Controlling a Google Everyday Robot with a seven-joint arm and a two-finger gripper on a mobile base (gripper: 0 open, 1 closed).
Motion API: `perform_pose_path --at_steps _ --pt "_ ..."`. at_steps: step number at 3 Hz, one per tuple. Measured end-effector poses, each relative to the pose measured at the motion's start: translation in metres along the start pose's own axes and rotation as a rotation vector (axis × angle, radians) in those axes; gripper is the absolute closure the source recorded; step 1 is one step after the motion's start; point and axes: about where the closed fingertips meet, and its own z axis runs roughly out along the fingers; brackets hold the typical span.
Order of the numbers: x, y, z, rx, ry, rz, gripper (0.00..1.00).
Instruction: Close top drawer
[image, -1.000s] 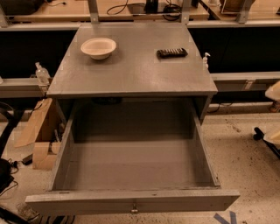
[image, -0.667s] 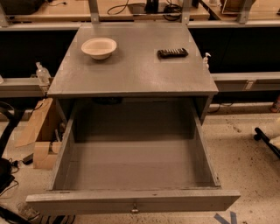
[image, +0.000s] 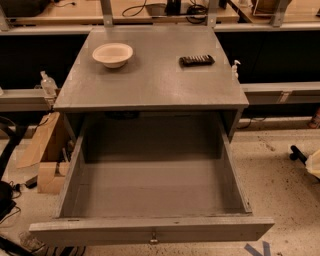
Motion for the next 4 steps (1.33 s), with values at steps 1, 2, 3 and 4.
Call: perform_pose_path --at_steps 1,2,3,4 --pt "0.0 0.0 0.0 0.0 0.0 0.0 1.0" --pt "0.008 0.005 0.005 -0.007 -0.012 0.018 1.0" --pt "0.024 0.017 0.0 0.006 -0.028 0.042 1.0" --pt "0.05 0.039 -0.008 0.027 -0.061 0.081 1.0"
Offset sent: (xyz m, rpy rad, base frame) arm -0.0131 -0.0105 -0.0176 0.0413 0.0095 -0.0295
